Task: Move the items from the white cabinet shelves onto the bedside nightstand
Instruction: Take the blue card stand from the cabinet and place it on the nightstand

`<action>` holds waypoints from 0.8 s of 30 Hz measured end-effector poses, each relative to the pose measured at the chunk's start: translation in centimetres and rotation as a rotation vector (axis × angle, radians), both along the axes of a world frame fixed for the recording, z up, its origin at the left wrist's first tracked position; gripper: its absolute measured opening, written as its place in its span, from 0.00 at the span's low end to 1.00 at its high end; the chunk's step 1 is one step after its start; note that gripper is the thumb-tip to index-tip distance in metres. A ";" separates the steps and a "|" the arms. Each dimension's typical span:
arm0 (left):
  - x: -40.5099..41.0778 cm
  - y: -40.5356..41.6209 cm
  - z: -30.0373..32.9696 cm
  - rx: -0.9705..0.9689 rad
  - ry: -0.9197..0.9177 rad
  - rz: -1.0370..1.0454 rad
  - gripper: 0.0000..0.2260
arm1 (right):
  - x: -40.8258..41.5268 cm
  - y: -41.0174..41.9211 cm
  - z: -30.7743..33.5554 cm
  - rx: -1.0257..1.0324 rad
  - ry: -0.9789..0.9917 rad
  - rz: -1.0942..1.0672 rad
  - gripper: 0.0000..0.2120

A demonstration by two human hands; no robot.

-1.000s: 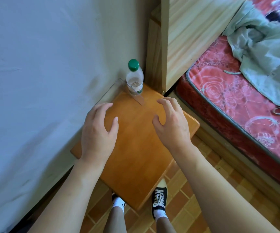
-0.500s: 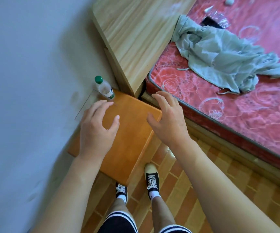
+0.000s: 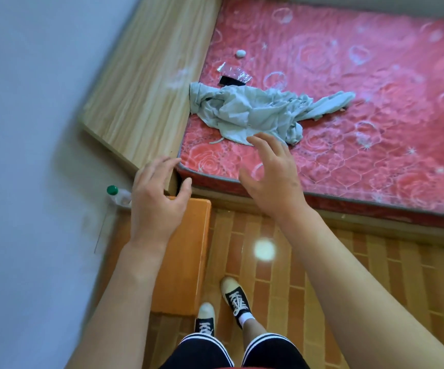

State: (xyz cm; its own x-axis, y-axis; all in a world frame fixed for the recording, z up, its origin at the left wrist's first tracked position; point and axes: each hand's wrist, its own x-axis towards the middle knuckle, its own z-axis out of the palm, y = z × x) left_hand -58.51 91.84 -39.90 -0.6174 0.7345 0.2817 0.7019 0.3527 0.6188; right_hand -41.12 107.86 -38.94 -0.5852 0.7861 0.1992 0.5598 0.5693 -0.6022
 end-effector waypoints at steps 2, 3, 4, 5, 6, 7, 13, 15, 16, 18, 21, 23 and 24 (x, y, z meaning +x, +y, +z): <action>0.2 0.6 1.6 0.030 0.013 -0.055 0.18 | 1.5 -0.2 1.9 0.027 -0.001 -0.049 0.27; 0.3 0.9 2.5 0.050 0.024 -0.079 0.18 | 2.1 -0.3 2.8 0.044 0.003 -0.071 0.27; 0.5 1.2 3.4 0.068 0.036 -0.107 0.19 | 2.8 -0.5 3.8 0.066 0.009 -0.092 0.27; 0.8 1.4 4.3 0.083 0.040 -0.137 0.19 | 3.5 -0.8 4.7 0.084 0.016 -0.113 0.27; 1.1 1.7 5.3 0.106 0.046 -0.164 0.19 | 4.2 -1.0 5.6 0.101 0.026 -0.131 0.27; 1.3 2.0 6.4 0.130 0.055 -0.191 0.19 | 4.7 -1.3 6.5 0.115 0.036 -0.145 0.27; 3.5 3.6 11.9 0.240 0.125 -0.366 0.19 | 9.2 -3.0 11.9 0.237 0.084 -0.284 0.28; 4.9 4.2 13.6 0.278 0.132 -0.414 0.19 | 11.2 -3.9 13.6 0.273 0.084 -0.331 0.28; 5.8 4.6 14.5 0.297 0.129 -0.442 0.18 | 12.3 -4.2 14.4 0.288 0.082 -0.352 0.28; 7.6 5.4 16.1 0.340 0.132 -0.501 0.19 | 14.6 -4.8 16.1 0.319 0.085 -0.400 0.28; 10.6 6.8 18.5 0.406 0.158 -0.586 0.18 | 18.2 -5.5 18.6 0.376 0.097 -0.479 0.28; 12.7 7.8 20.1 0.448 0.186 -0.633 0.18 | 20.7 -5.9 20.3 0.416 0.096 -0.528 0.28; 13.9 8.3 21.0 0.471 0.207 -0.655 0.18 | 22.0 -6.1 21.1 0.436 0.093 -0.551 0.28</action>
State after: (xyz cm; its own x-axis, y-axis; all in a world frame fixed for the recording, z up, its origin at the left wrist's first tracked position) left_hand -44.57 100.19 -18.89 -0.0083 0.7038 0.7104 0.7910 -0.4300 0.4353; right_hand -19.08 101.80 -17.84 -0.0900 0.8002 0.5929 0.7930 0.4178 -0.4434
